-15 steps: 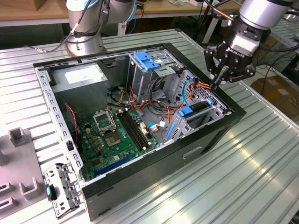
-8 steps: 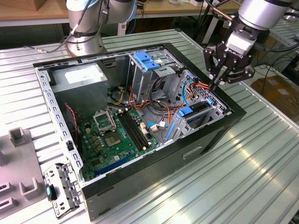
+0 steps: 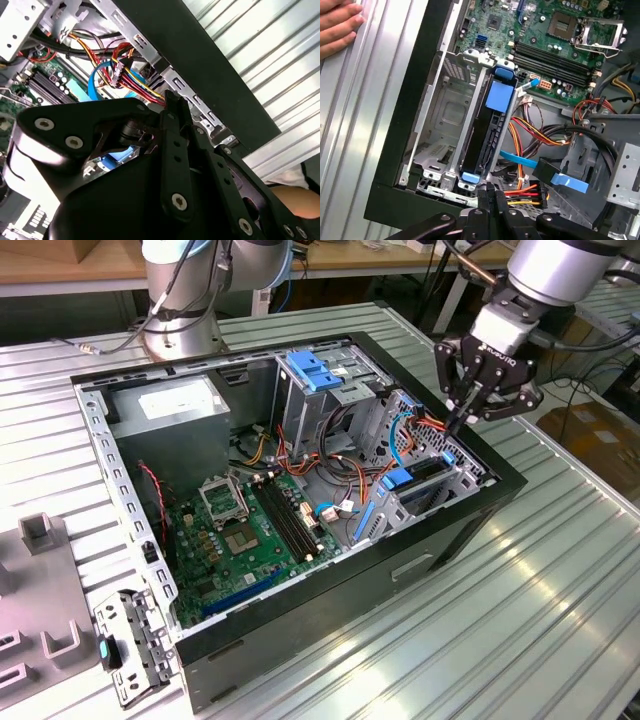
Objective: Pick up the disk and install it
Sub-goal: 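Insert the first disk wire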
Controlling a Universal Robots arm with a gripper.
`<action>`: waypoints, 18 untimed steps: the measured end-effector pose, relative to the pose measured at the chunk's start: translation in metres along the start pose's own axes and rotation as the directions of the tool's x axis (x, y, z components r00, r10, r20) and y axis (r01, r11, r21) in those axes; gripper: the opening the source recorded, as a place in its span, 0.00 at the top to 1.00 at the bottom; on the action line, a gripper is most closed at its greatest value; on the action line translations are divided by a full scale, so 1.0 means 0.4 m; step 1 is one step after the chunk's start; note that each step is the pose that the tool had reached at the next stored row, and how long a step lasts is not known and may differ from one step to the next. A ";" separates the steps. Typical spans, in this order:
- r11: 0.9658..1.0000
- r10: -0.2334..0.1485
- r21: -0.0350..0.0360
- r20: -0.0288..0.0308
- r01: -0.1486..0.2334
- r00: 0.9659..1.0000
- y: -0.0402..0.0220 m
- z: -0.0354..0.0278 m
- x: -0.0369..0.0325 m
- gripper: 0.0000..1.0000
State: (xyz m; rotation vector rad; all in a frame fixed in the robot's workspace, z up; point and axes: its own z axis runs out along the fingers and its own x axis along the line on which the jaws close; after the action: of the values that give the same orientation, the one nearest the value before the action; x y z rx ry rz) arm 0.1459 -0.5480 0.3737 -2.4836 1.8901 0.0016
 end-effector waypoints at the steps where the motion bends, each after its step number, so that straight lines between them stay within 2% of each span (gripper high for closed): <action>1: 1.000 0.019 0.000 0.000 -0.019 1.000 0.000 0.000 0.000 0.83; 4: 0.998 0.065 0.001 -0.001 -0.065 0.998 0.000 0.001 0.000 0.83; 8: 0.991 0.130 0.002 -0.002 -0.130 0.991 0.000 0.002 0.000 0.83; 9: 0.990 0.144 0.002 -0.002 -0.144 0.990 0.003 0.003 -0.001 0.83; 12: 0.989 0.147 0.002 -0.002 -0.147 0.989 0.037 0.004 -0.010 0.83; 16: 0.979 0.203 0.003 -0.003 -0.203 0.979 0.041 0.006 -0.011 0.83; 18: 0.979 0.204 0.003 -0.003 -0.204 0.979 0.041 0.006 -0.011 0.83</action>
State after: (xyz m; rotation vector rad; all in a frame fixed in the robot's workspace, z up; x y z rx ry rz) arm 0.1289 -0.5481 0.3713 -2.2769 2.1345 -0.0017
